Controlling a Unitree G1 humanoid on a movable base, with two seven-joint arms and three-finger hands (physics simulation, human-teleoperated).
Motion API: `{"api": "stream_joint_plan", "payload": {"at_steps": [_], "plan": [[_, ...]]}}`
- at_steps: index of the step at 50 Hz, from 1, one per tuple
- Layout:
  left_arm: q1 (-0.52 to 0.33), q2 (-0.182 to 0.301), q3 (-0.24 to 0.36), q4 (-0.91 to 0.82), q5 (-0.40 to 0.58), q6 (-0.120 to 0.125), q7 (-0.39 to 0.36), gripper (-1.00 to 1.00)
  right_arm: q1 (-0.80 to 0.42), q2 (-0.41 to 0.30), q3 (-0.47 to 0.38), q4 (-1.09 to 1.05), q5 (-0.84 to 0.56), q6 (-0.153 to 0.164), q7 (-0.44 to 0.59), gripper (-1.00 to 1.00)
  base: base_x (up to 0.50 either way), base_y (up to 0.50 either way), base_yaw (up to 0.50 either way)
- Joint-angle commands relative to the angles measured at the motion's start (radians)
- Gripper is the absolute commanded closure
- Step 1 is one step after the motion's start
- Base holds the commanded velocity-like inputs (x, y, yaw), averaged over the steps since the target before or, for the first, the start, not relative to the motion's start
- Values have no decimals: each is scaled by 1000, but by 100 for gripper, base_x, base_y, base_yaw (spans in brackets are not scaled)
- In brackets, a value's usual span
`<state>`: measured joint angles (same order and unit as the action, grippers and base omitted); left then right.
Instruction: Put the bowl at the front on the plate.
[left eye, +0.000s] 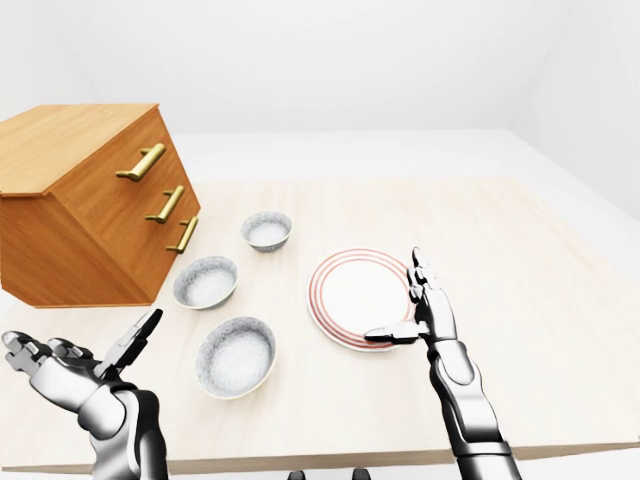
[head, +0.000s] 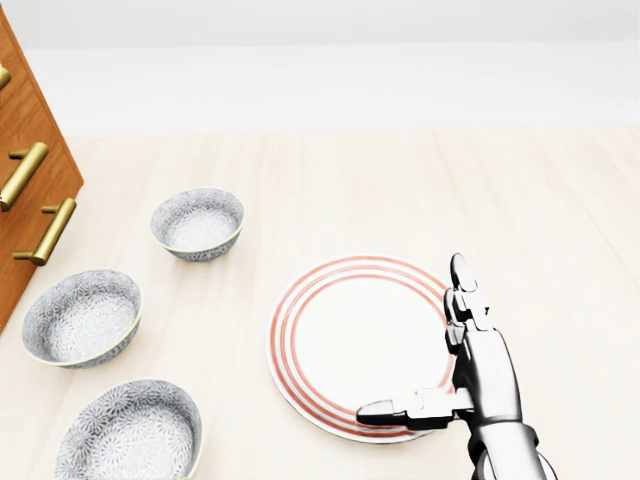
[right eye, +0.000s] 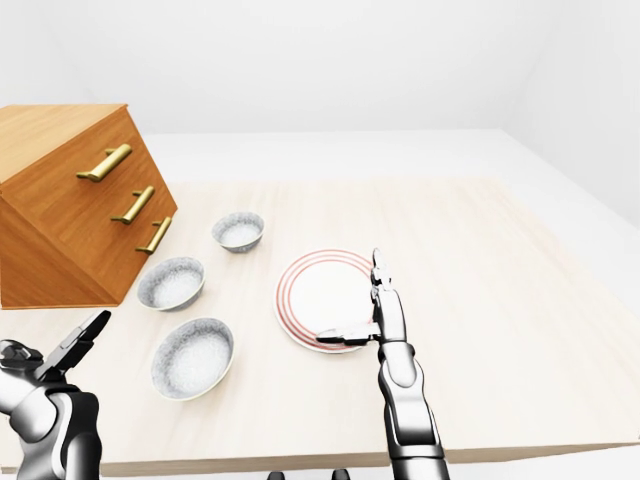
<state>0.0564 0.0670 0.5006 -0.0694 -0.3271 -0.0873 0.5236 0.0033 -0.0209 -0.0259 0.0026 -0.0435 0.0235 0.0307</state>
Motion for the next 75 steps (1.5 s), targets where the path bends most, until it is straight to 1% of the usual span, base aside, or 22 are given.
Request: {"api": "stream_joint_plan", "payload": {"at_steps": [1,3,6,12,17,19,23,25,27,31,32,33,34,36,38,54,62,65,67,70,73,75], "plan": [[4,-3,3,-16,-1,0,0,-100,2,2,3,-9,-5,4,2,-100,50,0,0],[4,-3,3,-15,0,0,0,-100,0,1,1,0,-4,-3,3,-100,50,0,0],[3,-4,3,-13,1,0,0,-100,0,1,1,-2,-5,-3,3,-100,50,0,0],[3,-4,3,-15,1,0,0,-100,4,2,3,-18,-9,7,0,-100,50,0,0],[3,-4,4,-19,1,0,0,-100,1,1,3,1,-7,-11,3,-100,50,0,0],[-1,-4,4,-9,3,0,0,-100,3,2,4,-10,-7,-3,4,-100,50,0,0],[-6,-1,2,8,3,0,0,-100,2,2,2,-1,-12,-4,-4,-100,40,0,0],[-5,0,0,8,2,0,0,-100,8,4,10,-26,-19,9,-4,-100,0,0,0],[-3,0,0,6,1,0,0,-100,6,1,24,-19,-42,3,1,-100,0,0,0],[-1,0,1,0,1,0,0,-100,21,5,38,-68,-74,23,1,-100,0,0,0],[-2,0,1,2,2,0,0,-100,27,5,38,-80,-75,21,4,-100,0,0,0],[-4,0,0,6,3,0,0,-100,29,5,36,-84,-81,29,2,-100,0,0,0],[-5,0,-1,9,3,0,0,-100,36,4,39,-117,-85,51,7,-100,0,0,0],[-4,1,-1,7,3,0,0,-100,42,4,41,-136,-97,64,9,-100,0,0,0],[-6,1,-3,11,4,0,0,-100,44,16,37,-164,-61,64,24,-100,0,0,0],[-13,4,-7,38,5,0,0,-100,-35,24,104,-312,-171,64,25,-100,0,0,0],[-13,7,-10,41,3,0,0,-100,-87,27,116,-366,-216,64,37,-100,0,0,0],[-11,7,-10,35,1,0,0,-100,-109,16,146,-388,-281,64,63,-100,0,0,0],[-8,6,-9,29,1,0,0,-100,-123,4,181,-387,-367,64,94,-100,0,0,0],[-8,7,-7,24,2,0,0,-100,-147,19,200,-394,-449,64,126,-100,0,0,0],[-6,5,-5,17,2,0,0,-100,-191,5,258,-396,-666,64,183,-100,0,0,0],[-9,5,-5,24,4,0,0,-100,-207,18,274,-392,-782,64,237,-100,0,0,0]]}}
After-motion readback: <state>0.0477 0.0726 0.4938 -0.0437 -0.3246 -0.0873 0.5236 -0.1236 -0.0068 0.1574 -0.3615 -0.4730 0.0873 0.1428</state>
